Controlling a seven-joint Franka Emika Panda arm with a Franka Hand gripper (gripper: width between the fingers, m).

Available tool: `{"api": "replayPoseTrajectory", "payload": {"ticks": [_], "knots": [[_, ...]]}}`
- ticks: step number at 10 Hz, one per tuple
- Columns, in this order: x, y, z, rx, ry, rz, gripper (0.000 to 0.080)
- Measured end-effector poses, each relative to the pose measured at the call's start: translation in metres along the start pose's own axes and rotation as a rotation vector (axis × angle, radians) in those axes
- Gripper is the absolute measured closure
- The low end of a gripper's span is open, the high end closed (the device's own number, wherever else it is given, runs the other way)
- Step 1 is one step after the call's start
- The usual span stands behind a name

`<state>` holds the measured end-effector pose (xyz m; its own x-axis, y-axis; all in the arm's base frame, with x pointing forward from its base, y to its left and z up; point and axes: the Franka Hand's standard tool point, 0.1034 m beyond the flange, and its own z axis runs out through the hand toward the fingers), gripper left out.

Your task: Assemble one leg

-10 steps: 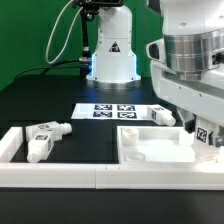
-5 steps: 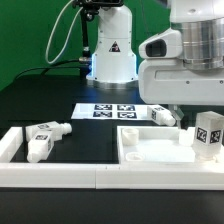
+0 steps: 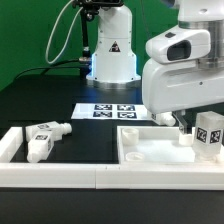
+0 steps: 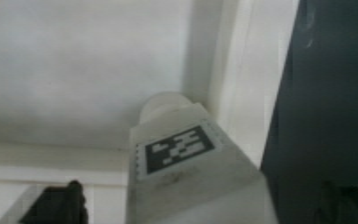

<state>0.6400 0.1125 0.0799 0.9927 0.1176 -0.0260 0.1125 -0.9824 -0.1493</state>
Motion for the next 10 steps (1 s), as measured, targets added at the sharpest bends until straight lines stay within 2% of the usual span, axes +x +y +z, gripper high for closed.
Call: {"api": "replayPoseTrajectory", "payload": {"ticks": [2,3,4,7,10], "knots": [[-0.0002,0.0003,0.0004,0.000,-0.001,0.020,0.0398],[-0.0002,-0.0002,0.0005,0.002,-0.001,0.051,0.0398],[-0.0002,0.0025,0.0005,-0.001,-0.001,0.153,0.0505],[0.0006,0.0031,0.0018,-0.002,0.003,0.396,0.0506],[0.0030,0.0005,0.0025,-0.008,0.046,0.833,0.0506]]}}
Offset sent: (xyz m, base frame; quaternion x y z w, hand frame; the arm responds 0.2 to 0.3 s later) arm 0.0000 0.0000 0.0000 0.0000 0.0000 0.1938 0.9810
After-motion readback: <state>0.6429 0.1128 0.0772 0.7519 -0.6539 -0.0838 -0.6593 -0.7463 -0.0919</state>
